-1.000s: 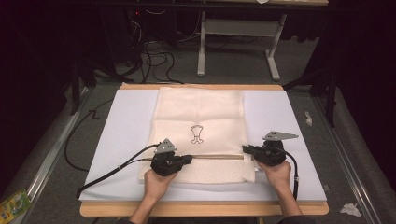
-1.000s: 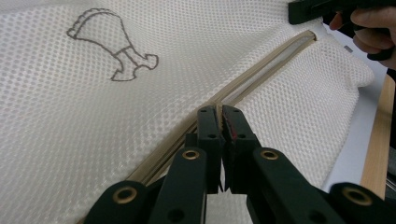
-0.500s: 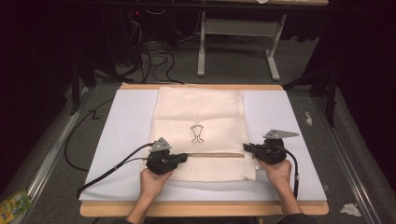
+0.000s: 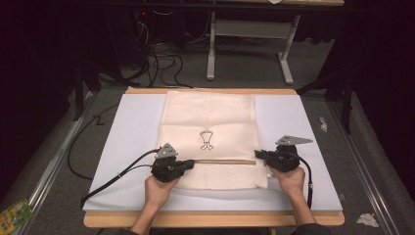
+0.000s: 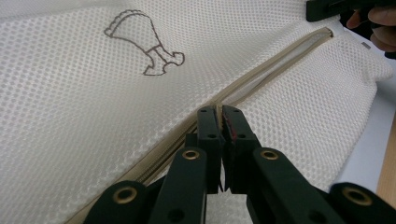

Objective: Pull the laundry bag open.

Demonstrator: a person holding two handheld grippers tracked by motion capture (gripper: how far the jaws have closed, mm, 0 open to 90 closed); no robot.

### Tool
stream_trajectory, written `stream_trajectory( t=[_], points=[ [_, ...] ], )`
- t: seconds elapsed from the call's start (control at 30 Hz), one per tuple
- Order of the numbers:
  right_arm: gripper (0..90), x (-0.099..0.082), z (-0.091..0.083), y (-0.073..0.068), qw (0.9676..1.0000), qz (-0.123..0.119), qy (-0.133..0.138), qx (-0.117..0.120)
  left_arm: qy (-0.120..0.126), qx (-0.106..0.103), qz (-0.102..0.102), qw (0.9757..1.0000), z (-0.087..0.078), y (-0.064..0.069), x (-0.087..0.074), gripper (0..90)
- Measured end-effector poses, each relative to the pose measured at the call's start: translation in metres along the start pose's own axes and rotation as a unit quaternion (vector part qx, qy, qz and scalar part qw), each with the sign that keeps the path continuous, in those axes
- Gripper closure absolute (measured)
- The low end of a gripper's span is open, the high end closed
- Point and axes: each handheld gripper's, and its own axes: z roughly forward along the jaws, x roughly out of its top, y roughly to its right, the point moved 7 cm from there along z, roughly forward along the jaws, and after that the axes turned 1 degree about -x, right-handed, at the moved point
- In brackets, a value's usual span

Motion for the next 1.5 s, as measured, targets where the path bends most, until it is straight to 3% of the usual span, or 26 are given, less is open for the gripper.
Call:
stream_trajectory(
  t=[0.43,1.5],
  points=[
    [87.8,-0.002,0.0,0.001,1.0,0.001,-0.005,-0.004,0.009,0.008,-0.014,0.9998,-0.01,-0.011,-0.002,87.1],
    [87.8,-0.007,-0.003,0.002,1.0,0.001,-0.006,-0.008,0.021,0.033,-0.023,0.999,-0.027,-0.029,0.002,87.1]
  ],
)
